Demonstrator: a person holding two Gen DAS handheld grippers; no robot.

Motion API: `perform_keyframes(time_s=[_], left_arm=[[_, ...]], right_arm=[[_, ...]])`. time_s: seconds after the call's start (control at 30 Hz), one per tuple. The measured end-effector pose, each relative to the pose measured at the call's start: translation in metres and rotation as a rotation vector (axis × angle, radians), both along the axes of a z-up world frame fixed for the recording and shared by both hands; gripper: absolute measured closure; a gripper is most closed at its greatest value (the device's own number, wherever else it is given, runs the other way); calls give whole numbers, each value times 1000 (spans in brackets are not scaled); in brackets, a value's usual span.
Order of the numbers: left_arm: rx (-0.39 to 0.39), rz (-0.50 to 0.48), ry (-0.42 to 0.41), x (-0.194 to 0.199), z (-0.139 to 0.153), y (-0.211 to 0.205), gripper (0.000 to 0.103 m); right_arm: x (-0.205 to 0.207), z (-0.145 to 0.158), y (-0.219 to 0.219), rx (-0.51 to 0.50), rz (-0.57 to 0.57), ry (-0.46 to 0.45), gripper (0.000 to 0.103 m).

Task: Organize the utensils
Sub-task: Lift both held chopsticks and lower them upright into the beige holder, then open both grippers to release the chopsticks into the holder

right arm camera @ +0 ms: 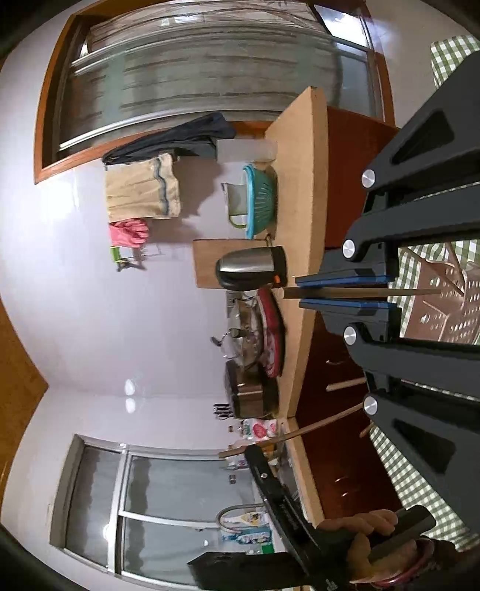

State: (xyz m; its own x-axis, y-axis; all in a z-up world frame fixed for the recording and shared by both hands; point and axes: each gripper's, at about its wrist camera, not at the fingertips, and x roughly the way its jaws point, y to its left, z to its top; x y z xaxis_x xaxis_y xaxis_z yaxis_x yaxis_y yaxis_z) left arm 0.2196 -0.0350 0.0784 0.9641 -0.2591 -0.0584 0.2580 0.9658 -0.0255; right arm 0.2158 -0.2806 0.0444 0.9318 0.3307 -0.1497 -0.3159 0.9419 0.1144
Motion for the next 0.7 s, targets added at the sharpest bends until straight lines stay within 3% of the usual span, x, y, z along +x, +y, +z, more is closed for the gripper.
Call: perform_keyframes(time_s=[0.23,0.47,0.53,0.6,0.67,0.7], left_arm=[[44,-2,88,26,-47,-13,97],[96,-20,187,43,-84,-19,96],[97,-20,200,44,-89,-18,93],[101,-20,208,42,-91,-17,76],[93,-22,205,40,-90,-14,61],[87,-26,204,38,-89,-13,59]], right_arm=[[25,-45,9,-6,7,119,96],[33,-64,19,-33,21,174,95],[31,-61,19,-30,19,168,82],[25,-56,19,-29,12,145,60],[21,-51,19,-34,8,127,56],[15,-47,19,-41,7,114,54]])
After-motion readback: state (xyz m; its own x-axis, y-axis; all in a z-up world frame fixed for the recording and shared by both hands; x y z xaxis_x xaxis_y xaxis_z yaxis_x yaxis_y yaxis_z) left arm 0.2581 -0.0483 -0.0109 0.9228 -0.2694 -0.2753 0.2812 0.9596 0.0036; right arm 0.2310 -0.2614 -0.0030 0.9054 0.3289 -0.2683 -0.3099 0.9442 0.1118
